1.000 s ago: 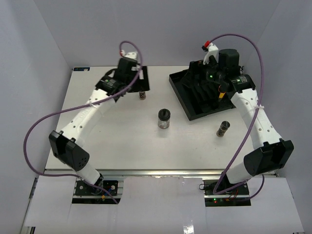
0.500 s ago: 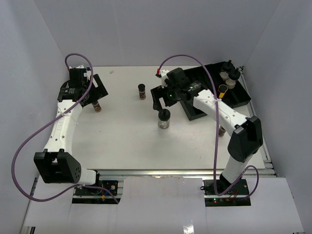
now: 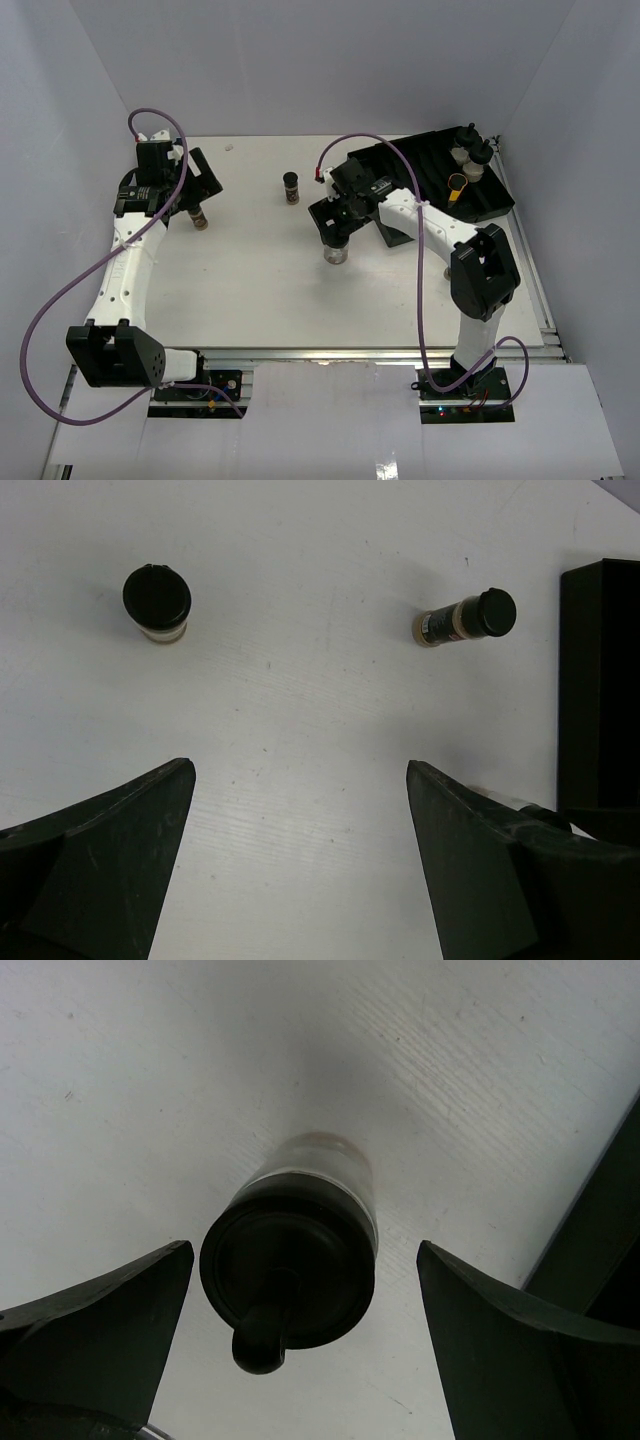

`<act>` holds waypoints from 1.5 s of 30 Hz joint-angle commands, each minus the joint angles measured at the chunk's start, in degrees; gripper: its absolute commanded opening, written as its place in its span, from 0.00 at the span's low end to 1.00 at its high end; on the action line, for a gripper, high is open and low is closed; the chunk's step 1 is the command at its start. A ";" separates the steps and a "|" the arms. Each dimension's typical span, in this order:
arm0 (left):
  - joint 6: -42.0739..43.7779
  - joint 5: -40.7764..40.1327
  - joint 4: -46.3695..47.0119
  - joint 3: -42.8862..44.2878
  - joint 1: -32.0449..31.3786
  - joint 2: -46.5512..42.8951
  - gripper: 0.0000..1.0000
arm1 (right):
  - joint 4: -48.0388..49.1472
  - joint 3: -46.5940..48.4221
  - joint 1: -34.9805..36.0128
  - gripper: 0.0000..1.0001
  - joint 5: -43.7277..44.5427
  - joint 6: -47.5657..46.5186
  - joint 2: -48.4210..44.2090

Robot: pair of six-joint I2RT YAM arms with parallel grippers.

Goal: Organize the condiment bottles

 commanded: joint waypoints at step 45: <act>0.81 5.85 4.50 -3.25 0.33 -1.84 0.98 | -0.40 20.34 -43.63 0.08 12.56 0.04 -10.53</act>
